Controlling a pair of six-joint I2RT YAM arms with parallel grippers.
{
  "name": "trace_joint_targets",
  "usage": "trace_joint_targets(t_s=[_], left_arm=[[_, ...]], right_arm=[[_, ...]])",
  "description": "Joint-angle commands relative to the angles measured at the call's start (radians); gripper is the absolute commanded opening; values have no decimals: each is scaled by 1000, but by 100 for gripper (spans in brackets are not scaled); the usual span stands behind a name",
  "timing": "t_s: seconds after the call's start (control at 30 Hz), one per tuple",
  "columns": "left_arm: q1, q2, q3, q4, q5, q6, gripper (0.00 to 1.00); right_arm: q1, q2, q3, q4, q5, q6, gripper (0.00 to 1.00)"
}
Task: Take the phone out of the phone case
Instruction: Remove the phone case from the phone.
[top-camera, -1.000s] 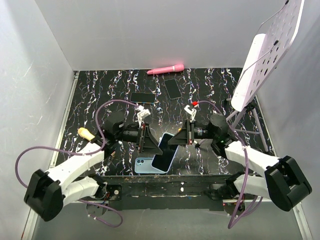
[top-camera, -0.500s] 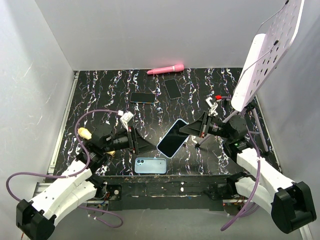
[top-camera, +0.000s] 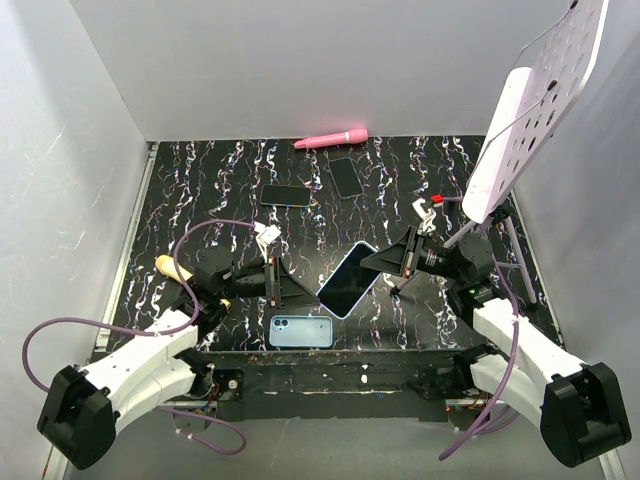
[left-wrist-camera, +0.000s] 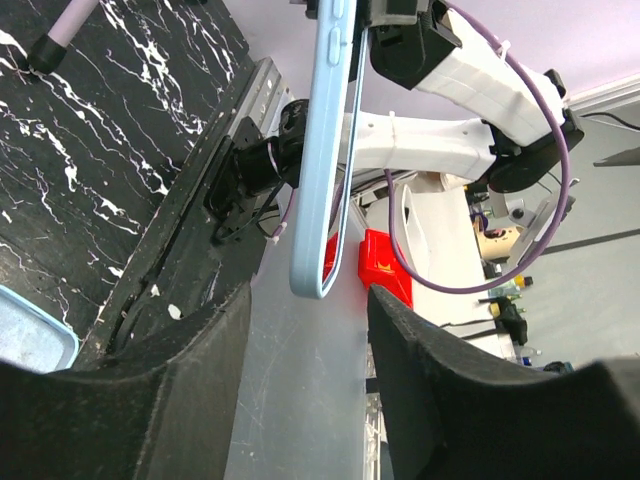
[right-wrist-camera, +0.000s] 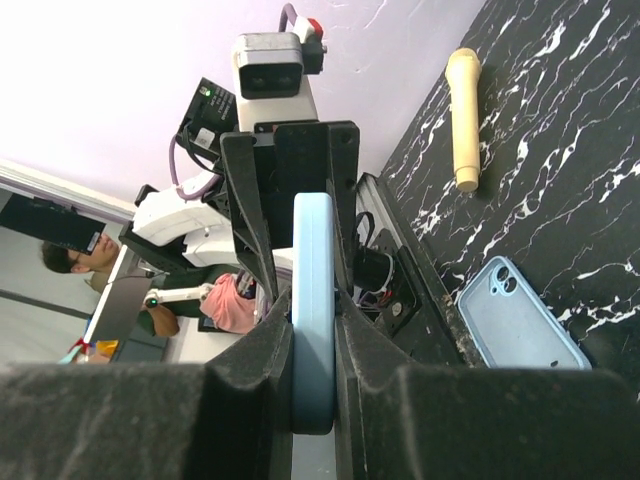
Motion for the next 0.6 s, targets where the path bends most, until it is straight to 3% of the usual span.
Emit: trace_joint_targets(t_s=[0.0, 0.07, 0.13, 0.17, 0.23, 0.4, 0.57], left_arm=[[2, 44, 37, 78, 48, -6, 45], [2, 64, 35, 93, 56, -12, 42], [2, 77, 34, 106, 75, -11, 33], [1, 84, 33, 112, 81, -12, 24], [2, 87, 38, 106, 91, -2, 20], [2, 103, 67, 92, 99, 32, 20], [2, 175, 76, 259, 203, -24, 21]], right_arm=[[-3, 16, -15, 166, -12, 81, 1], [-3, 26, -23, 186, -17, 89, 1], [-3, 30, -26, 209, -17, 102, 1], [-3, 33, -24, 207, -17, 102, 1], [-3, 34, -20, 207, -20, 104, 1], [-3, 45, -14, 219, -49, 112, 1], [-5, 33, -11, 268, -115, 132, 1]])
